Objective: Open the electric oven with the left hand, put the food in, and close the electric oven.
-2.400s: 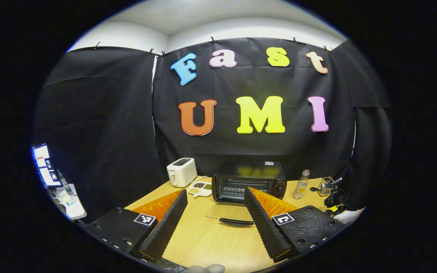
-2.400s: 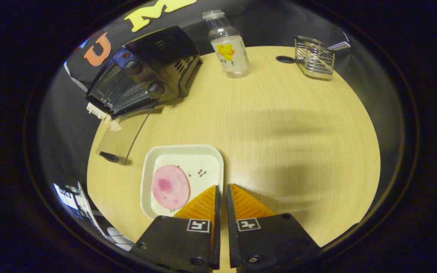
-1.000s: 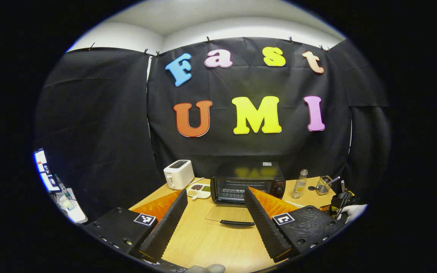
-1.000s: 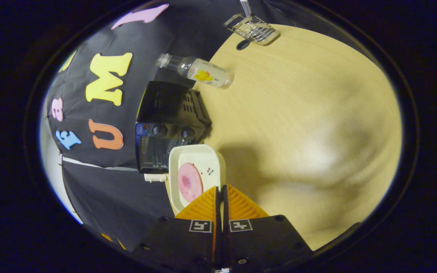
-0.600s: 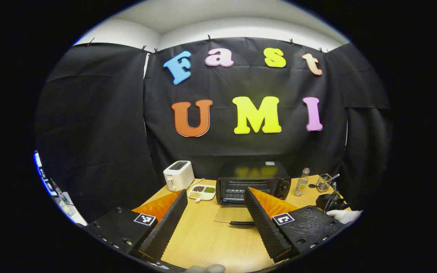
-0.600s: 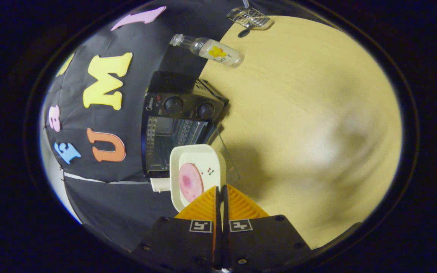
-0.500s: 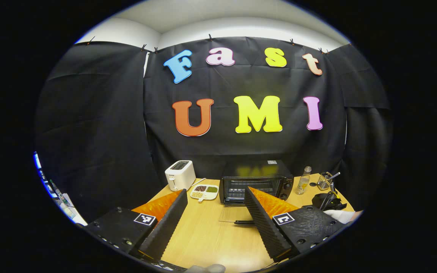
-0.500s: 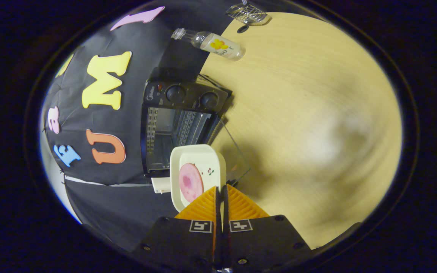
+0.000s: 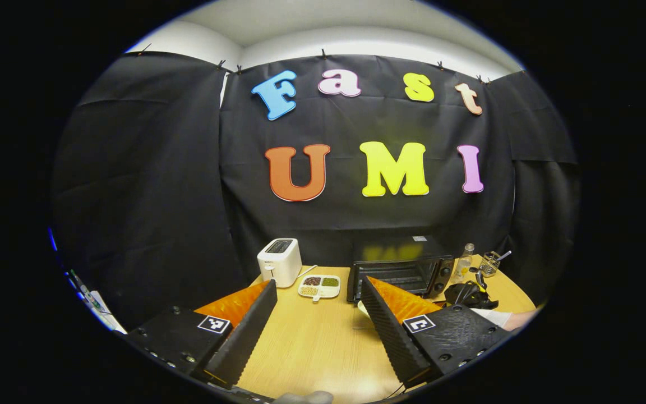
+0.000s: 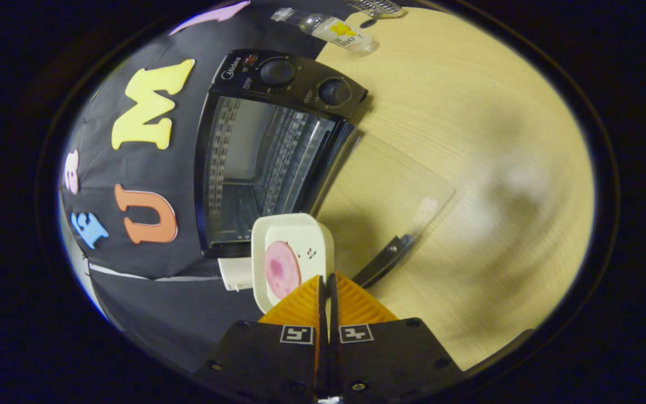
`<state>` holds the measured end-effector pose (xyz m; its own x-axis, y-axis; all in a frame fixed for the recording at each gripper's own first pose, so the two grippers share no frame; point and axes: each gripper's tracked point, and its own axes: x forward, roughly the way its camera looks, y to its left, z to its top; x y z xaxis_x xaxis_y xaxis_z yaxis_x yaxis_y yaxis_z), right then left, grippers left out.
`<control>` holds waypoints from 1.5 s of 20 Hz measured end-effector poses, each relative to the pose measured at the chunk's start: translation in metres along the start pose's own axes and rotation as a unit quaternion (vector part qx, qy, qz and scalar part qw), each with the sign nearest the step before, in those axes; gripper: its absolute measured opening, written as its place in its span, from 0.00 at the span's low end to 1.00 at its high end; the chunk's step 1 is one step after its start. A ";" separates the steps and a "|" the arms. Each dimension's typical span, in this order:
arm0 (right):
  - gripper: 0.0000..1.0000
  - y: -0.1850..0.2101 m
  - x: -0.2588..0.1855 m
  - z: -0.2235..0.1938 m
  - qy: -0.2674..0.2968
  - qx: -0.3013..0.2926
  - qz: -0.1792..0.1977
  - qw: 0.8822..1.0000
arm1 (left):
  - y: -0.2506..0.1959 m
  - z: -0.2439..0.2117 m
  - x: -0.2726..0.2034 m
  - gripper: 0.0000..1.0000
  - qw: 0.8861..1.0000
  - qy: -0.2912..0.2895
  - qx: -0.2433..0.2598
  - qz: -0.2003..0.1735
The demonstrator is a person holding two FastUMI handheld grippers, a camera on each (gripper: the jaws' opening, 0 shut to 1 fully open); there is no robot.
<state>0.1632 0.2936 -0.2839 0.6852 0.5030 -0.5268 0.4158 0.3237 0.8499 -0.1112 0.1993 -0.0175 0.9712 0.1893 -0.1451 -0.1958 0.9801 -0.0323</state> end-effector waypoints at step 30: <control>0.79 0.038 -0.034 0.124 -0.127 -0.040 0.078 0.988 | 0.000 -0.026 0.021 0.96 1.000 0.021 -0.014 0.013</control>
<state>0.2298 0.1897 -0.2324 0.8695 0.3378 -0.3605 0.2511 0.3261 0.9114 -0.0943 0.2016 -0.0462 0.9593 0.2106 -0.1880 -0.2246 0.9728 -0.0562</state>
